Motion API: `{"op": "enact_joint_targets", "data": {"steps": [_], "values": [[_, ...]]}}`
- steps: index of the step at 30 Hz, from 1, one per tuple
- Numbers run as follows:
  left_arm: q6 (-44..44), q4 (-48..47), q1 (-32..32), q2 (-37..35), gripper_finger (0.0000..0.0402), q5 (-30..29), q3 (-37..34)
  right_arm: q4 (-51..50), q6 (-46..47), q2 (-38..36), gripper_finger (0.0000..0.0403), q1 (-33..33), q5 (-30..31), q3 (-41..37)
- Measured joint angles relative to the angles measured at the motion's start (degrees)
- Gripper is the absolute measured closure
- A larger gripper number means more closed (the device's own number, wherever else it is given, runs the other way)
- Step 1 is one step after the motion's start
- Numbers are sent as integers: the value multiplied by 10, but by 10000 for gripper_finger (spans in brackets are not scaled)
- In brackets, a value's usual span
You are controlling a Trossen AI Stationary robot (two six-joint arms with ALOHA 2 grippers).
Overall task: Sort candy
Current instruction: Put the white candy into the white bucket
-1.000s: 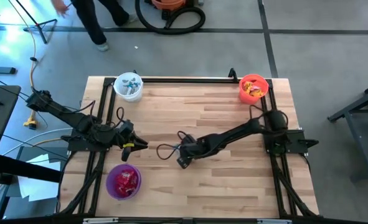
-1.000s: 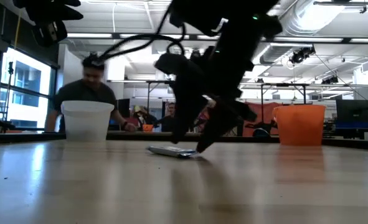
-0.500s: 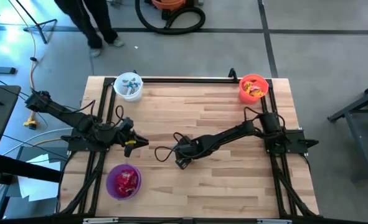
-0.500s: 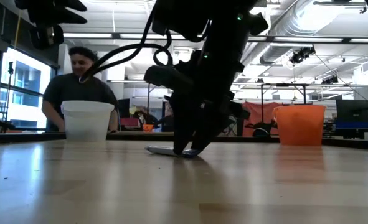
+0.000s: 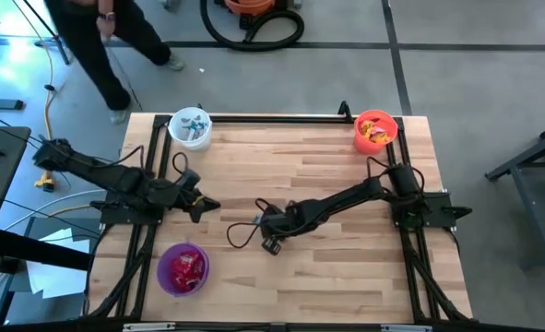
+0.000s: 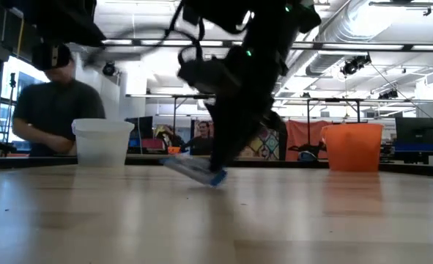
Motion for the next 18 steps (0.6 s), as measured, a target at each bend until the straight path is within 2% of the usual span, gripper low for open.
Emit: {"op": "enact_joint_targets", "data": {"steps": [5, 11, 18], "values": [[13, 4, 9, 25, 356, 10, 0, 40, -41, -10, 402, 2, 16, 1], [33, 11, 15, 84, 302, 41, 0, 79, -77, -17, 402, 7, 36, 2], [98, 122, 21, 161, 252, 119, 0, 125, -107, -19, 402, 9, 43, 2]]}}
